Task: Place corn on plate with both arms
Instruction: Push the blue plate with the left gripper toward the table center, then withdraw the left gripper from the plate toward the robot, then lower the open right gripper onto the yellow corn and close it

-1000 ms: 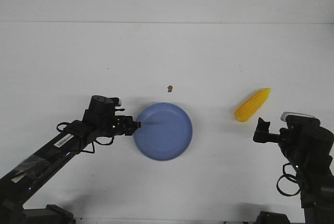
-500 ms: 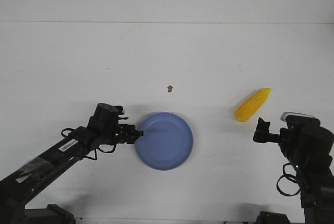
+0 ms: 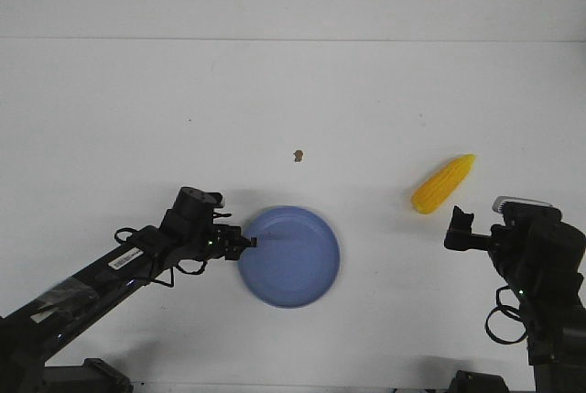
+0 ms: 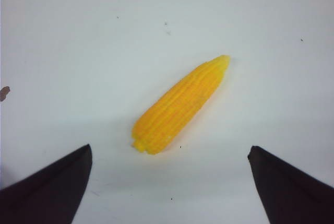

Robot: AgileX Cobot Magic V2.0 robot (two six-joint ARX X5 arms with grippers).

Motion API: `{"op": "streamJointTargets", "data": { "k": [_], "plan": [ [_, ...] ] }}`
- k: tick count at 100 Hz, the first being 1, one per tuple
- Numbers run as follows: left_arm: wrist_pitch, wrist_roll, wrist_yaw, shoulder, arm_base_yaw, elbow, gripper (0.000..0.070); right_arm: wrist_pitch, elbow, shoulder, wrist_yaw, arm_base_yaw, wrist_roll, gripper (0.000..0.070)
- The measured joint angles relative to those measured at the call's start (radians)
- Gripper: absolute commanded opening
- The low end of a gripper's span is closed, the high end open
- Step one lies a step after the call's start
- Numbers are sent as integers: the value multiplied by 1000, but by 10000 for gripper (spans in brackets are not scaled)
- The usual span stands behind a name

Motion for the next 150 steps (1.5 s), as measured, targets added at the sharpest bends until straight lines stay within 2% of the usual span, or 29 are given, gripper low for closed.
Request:
{"op": "streamJointTargets", "data": {
  "k": [16, 30, 43, 48, 58, 62, 91, 105, 123, 150],
  "plan": [
    [-7, 0, -3, 0, -8, 0, 34, 0, 0, 0, 0, 0, 0, 633],
    [-12, -1, -2, 0, -10, 0, 192, 0, 0, 0, 0, 0, 0, 633],
    [-12, -1, -2, 0, -10, 0, 208, 0, 0, 0, 0, 0, 0, 633],
    [-12, -1, -2, 0, -10, 0, 290, 0, 0, 0, 0, 0, 0, 633],
    [-11, -2, -2, 0, -10, 0, 544, 0, 0, 0, 0, 0, 0, 633],
    [-6, -2, -2, 0, -10, 0, 598, 0, 0, 0, 0, 0, 0, 633],
    [53, 62, -11, -90, 50, 0, 596, 0, 0, 0, 0, 0, 0, 633],
    [53, 146, -69, -208, 141, 0, 596, 0, 0, 0, 0, 0, 0, 633],
    [25, 300, -147, -375, 266, 0, 596, 2, 0, 0, 0, 0, 0, 633],
    [-42, 417, -244, -517, 359, 0, 596, 27, 0, 12, 1, 0, 29, 627]
  ]
}}
